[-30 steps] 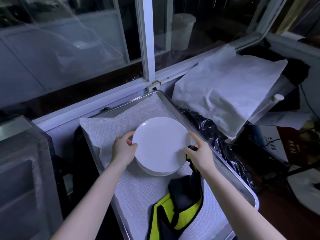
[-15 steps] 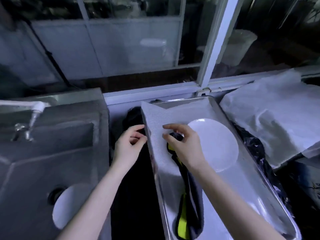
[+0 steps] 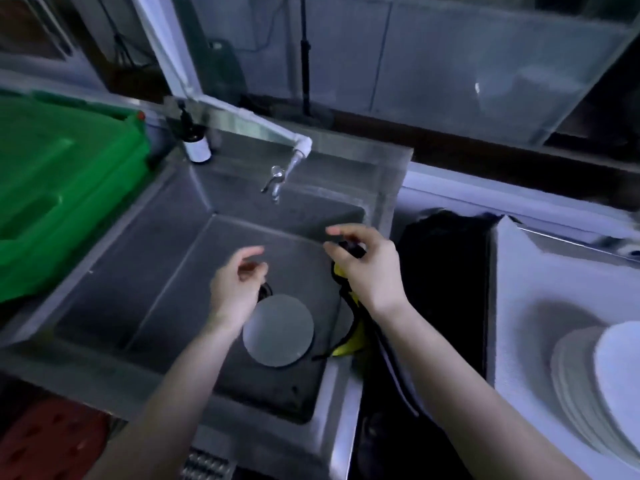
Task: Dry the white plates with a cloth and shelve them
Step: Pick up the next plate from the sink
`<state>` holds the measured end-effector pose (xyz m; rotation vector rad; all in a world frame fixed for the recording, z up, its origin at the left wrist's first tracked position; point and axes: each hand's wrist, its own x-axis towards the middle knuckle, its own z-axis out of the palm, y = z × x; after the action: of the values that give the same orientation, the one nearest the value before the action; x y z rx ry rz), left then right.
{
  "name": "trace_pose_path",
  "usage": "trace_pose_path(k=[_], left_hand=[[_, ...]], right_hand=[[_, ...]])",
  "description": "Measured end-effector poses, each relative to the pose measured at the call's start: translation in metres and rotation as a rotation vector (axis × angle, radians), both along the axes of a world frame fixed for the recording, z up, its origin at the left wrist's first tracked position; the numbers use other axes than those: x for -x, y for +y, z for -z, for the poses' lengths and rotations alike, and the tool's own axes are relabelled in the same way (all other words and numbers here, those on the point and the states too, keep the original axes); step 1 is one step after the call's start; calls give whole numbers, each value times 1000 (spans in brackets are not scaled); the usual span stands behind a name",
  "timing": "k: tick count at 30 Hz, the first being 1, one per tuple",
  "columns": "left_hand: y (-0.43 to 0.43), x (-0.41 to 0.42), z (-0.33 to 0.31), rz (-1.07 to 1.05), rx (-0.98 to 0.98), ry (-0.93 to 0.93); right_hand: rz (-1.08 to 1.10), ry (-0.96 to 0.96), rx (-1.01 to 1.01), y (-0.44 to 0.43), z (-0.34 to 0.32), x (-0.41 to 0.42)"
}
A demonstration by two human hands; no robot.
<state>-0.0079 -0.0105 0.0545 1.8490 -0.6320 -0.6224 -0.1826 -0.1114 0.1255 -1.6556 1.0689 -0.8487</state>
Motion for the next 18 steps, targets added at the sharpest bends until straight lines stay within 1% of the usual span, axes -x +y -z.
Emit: trace_pose_path(k=[2, 5, 8, 12, 14, 18], left_hand=[[7, -25, 15, 0, -40, 0], [11, -54, 43, 56, -140, -5], [9, -74, 81, 118, -250, 20], [5, -92, 142, 165, -394, 142], [4, -99, 174, 170, -455, 189], [4, -106, 229, 233, -582, 163]], right_hand=[[-14, 45, -7, -5, 20, -28], [-36, 205, -29, -14, 65, -58], [-52, 382, -128, -19, 120, -78], [-76, 510, -283, -20, 189, -101], [-105, 614, -335, -21, 222, -110], [-186, 817, -460, -21, 277, -125]])
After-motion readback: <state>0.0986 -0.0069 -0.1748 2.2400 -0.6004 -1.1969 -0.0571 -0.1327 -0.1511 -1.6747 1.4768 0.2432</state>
